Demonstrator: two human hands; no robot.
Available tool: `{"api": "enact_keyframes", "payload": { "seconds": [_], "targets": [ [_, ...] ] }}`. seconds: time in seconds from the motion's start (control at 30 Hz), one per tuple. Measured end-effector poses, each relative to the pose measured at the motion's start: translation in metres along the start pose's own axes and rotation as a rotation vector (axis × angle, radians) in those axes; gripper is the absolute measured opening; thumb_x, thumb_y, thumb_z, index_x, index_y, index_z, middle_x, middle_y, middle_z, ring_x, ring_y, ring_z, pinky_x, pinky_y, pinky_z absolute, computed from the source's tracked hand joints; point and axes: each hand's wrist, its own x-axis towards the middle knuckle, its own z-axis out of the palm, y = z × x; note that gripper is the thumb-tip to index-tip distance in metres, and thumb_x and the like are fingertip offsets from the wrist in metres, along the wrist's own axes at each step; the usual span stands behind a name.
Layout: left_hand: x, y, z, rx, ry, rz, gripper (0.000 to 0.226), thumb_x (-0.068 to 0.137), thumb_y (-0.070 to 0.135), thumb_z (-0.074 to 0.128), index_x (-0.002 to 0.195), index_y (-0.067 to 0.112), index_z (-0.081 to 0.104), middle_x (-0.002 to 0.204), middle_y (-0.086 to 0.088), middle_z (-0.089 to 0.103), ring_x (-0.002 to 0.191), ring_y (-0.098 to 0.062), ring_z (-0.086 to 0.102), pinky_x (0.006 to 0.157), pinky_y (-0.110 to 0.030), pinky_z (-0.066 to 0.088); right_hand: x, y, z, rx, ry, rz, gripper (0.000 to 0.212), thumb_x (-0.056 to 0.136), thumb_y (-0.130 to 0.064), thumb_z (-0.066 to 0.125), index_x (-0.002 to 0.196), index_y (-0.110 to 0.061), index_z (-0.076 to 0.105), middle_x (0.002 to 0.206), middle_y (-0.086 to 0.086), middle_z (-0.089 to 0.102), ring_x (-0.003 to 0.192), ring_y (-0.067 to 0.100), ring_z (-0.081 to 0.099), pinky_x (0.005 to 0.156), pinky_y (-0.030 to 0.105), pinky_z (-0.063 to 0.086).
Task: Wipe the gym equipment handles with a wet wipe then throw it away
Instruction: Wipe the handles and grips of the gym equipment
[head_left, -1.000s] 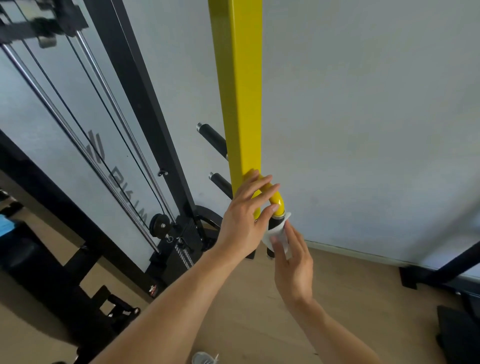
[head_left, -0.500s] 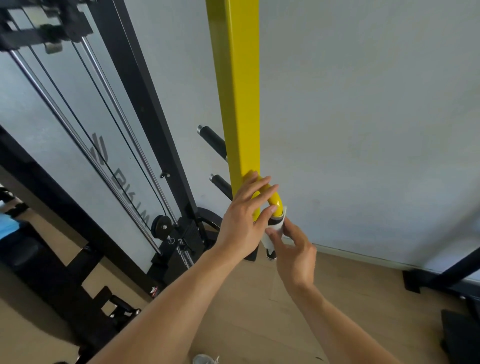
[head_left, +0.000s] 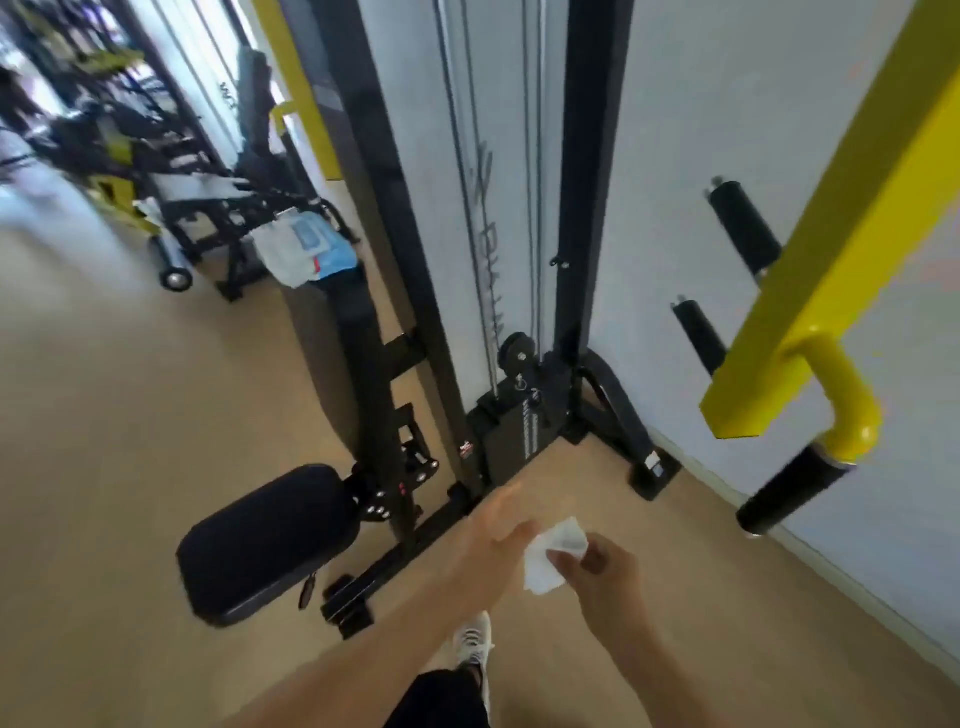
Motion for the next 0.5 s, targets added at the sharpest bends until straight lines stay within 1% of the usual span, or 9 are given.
{"api": "enact_keyframes", "payload": {
  "seconds": [0.07,0.13,0.17,0.23,0.3,0.33,0.37,0.43,0.5],
  "targets": [
    [-0.013,-0.034,-0.023,-0.269,0.021,-0.207,0.044,0.101,0.043,0.053,0.139,0.021,0.058,0.129,0.006,0.059,0.114,-0.007,0.056,0.102,-0.028,0.049,-0.01,-0.031,0.027,-0.04,-0.145,-0.11,0.007,0.082,-0.022,0.081,0.079,-0.026,0.077,0.074,-0.009,0.074,0.068,0.005,0.066,0.063,0.021,0.05],
    [-0.028,-0.054,-0.045,-0.541,0.059,-0.378,0.042,0.098,0.045,0.059,0.125,0.014,0.068,0.116,-0.006,0.067,0.099,-0.018,0.066,0.088,-0.03,0.055,-0.018,-0.054,0.05,-0.077,-0.229,-0.167,0.005,0.082,-0.026,0.082,0.081,-0.025,0.078,0.074,-0.01,0.074,0.071,0.007,0.067,0.065,0.024,0.05],
    [-0.033,-0.061,-0.054,-0.591,0.078,-0.429,0.042,0.096,0.044,0.062,0.122,0.011,0.069,0.114,-0.012,0.069,0.098,-0.024,0.07,0.088,-0.034,0.057,-0.02,-0.062,0.06,-0.103,-0.255,-0.201,0.007,0.082,-0.028,0.082,0.08,-0.024,0.077,0.073,-0.007,0.072,0.068,0.01,0.064,0.065,0.027,0.049],
    [-0.044,-0.082,-0.073,-0.679,0.144,-0.491,0.039,0.098,0.033,0.064,0.127,0.007,0.065,0.123,-0.019,0.067,0.11,-0.033,0.069,0.098,-0.043,0.056,-0.024,-0.077,0.087,-0.15,-0.342,-0.275,0.01,0.086,-0.027,0.078,0.079,-0.022,0.074,0.069,-0.005,0.067,0.061,0.009,0.056,0.059,0.021,0.042],
    [-0.058,-0.097,-0.091,-0.751,0.207,-0.425,0.03,0.099,0.022,0.062,0.125,0.008,0.066,0.122,-0.015,0.068,0.11,-0.028,0.068,0.096,-0.04,0.056,-0.029,-0.088,0.114,-0.148,-0.404,-0.294,0.004,0.089,-0.028,0.075,0.086,-0.025,0.074,0.074,-0.006,0.069,0.066,0.007,0.06,0.058,0.014,0.042],
    [-0.068,-0.103,-0.102,-0.73,0.225,-0.362,0.023,0.099,0.021,0.061,0.118,0.01,0.07,0.113,-0.01,0.071,0.102,-0.021,0.069,0.09,-0.034,0.057,-0.034,-0.095,0.128,-0.127,-0.44,-0.304,0.001,0.09,-0.029,0.074,0.091,-0.029,0.074,0.079,-0.009,0.072,0.072,0.006,0.064,0.061,0.012,0.045],
    [-0.078,-0.109,-0.114,-0.708,0.245,-0.305,0.018,0.1,0.022,0.061,0.11,0.012,0.073,0.103,-0.005,0.072,0.093,-0.015,0.07,0.084,-0.03,0.056,-0.038,-0.102,0.142,-0.115,-0.468,-0.32,0.006,0.091,-0.029,0.074,0.095,-0.033,0.073,0.084,-0.014,0.073,0.079,0.004,0.067,0.067,0.011,0.049],
    [-0.097,-0.116,-0.14,-0.685,0.349,-0.273,0.016,0.098,0.028,0.064,0.102,0.018,0.075,0.092,0.001,0.072,0.082,-0.009,0.069,0.076,-0.024,0.055,-0.047,-0.112,0.173,-0.08,-0.511,-0.305,0.017,0.09,-0.031,0.074,0.105,-0.038,0.069,0.093,-0.019,0.073,0.089,0.004,0.07,0.077,0.018,0.056],
    [-0.11,-0.127,-0.168,-0.666,0.45,-0.234,0.014,0.095,0.03,0.068,0.095,0.02,0.077,0.086,0.001,0.071,0.078,-0.01,0.067,0.072,-0.025,0.055,-0.059,-0.119,0.206,-0.016,-0.569,-0.276,0.031,0.087,-0.041,0.074,0.116,-0.035,0.065,0.104,-0.015,0.073,0.096,0.007,0.071,0.082,0.027,0.059]
  ]
}}
